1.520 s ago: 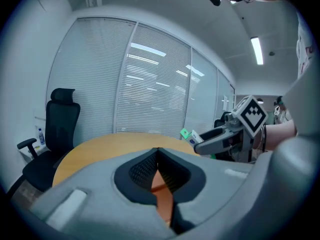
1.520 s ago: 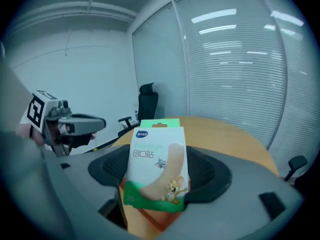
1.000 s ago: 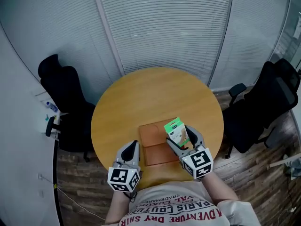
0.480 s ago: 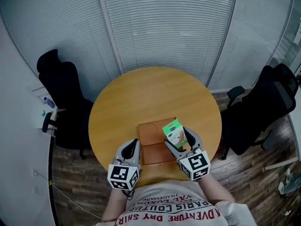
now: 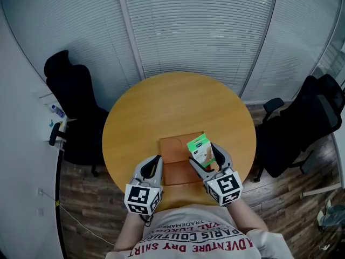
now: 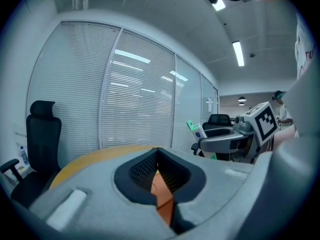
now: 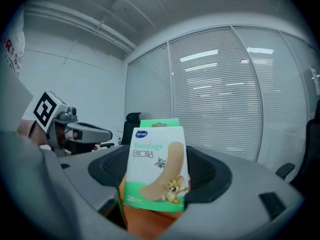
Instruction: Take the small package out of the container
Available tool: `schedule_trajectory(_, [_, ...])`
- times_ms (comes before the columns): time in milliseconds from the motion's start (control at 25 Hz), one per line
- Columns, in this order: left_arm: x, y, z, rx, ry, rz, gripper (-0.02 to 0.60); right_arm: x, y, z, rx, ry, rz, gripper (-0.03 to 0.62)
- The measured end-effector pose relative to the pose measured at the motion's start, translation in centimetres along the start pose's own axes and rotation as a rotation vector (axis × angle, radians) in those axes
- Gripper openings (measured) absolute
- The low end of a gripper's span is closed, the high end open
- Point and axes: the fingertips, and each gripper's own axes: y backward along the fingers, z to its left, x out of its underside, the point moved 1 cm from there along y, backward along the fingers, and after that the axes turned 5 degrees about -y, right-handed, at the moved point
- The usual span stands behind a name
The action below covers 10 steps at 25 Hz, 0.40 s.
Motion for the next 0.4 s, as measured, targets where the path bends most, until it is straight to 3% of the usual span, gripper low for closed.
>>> schedule_trajectory(400, [0.62,-0.44,-0.53,0.013,-0.012,0.009,0.011,-0.62,-0.28,-0.07,0.005,0.021,-0.039,0.361])
